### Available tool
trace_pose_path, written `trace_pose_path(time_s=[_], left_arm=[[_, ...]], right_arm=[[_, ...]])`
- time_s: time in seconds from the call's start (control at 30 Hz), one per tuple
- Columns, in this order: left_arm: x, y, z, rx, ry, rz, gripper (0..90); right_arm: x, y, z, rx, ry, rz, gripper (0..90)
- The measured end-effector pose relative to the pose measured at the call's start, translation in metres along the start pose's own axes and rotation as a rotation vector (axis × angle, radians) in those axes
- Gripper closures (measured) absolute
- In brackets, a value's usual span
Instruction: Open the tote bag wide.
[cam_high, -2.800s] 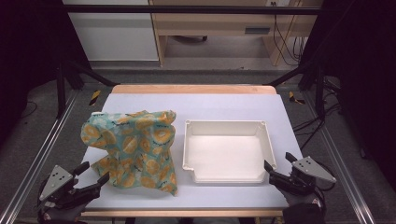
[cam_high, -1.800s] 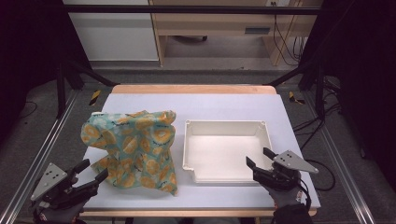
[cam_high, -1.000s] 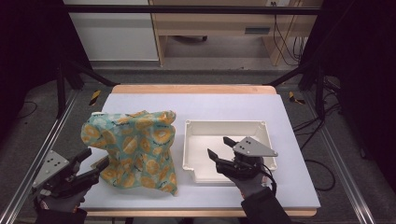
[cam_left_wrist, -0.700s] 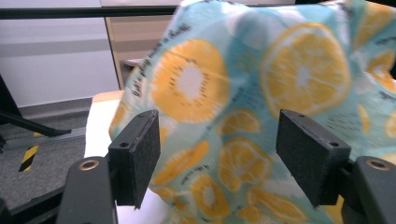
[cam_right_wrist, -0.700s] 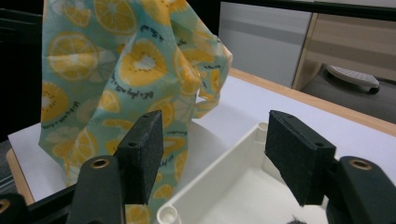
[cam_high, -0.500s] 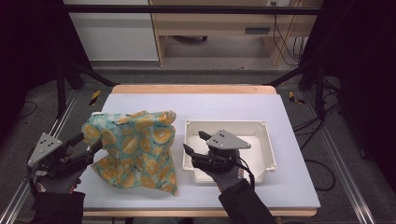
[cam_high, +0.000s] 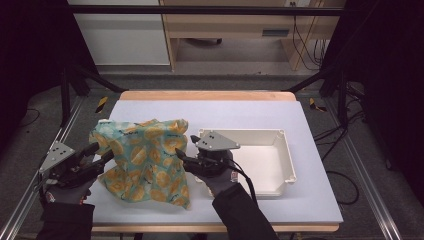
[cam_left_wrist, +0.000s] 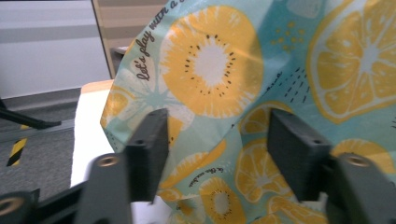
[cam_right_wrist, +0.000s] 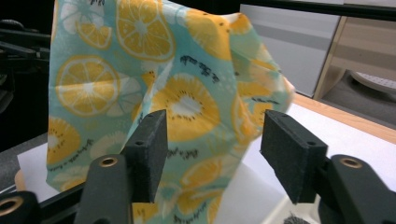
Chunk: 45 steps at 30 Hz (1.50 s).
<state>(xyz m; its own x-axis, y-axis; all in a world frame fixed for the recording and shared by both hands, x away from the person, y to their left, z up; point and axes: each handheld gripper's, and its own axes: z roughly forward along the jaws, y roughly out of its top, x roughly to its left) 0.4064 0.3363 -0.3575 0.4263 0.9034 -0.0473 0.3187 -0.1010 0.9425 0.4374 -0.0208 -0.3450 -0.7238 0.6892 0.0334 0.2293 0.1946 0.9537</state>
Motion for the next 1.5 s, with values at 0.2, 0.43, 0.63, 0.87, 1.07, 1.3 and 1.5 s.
trace_pose_path(time_s=[0.2, 0.43, 0.63, 0.87, 1.07, 1.3, 1.5], left_arm=[[0.002, -0.003, 0.004, 0.012, -0.003, -0.008, 72.2], [-0.002, -0.003, 0.006, 0.037, -0.008, 0.012, 86.0], [-0.006, -0.002, 0.005, 0.054, 0.007, 0.019, 90.0], [-0.004, -0.001, -0.003, 0.037, 0.003, 0.009, 90.0], [-0.006, 0.001, -0.017, -0.004, -0.007, 0.006, 90.0], [-0.013, -0.002, -0.036, -0.031, -0.035, 0.026, 90.0], [-0.019, -0.012, -0.035, 0.007, -0.042, 0.047, 90.0]], right_arm=[[0.0, 0.0, 0.013, 0.006, -0.001, 0.005, 53.9], [-0.002, 0.0, 0.013, 0.001, 0.005, 0.001, 70.4], [-0.001, 0.0, 0.01, 0.006, 0.007, -0.003, 82.3], [-0.001, 0.001, 0.005, -0.004, 0.02, -0.01, 90.0], [0.0, 0.004, -0.003, -0.025, 0.039, -0.015, 90.0], [0.008, 0.002, -0.014, -0.032, 0.063, -0.039, 90.0], [0.012, -0.01, -0.02, -0.019, 0.093, -0.034, 90.0]])
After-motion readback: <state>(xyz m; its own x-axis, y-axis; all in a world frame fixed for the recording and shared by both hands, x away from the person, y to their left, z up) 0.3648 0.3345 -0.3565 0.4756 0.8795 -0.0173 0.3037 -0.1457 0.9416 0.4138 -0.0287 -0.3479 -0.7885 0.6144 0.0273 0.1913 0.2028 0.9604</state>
